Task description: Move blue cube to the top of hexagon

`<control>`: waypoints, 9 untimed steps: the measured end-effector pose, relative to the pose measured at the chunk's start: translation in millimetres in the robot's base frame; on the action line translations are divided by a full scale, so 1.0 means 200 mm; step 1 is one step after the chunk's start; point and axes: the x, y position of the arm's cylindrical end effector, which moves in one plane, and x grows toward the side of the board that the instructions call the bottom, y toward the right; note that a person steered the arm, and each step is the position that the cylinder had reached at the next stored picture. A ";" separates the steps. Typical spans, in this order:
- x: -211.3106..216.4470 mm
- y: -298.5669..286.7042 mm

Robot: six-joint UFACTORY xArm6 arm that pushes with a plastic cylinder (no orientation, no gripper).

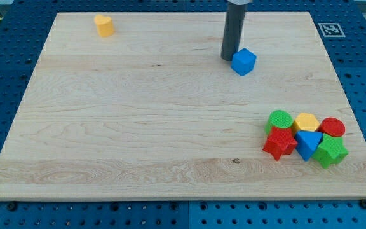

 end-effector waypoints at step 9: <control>0.19 0.17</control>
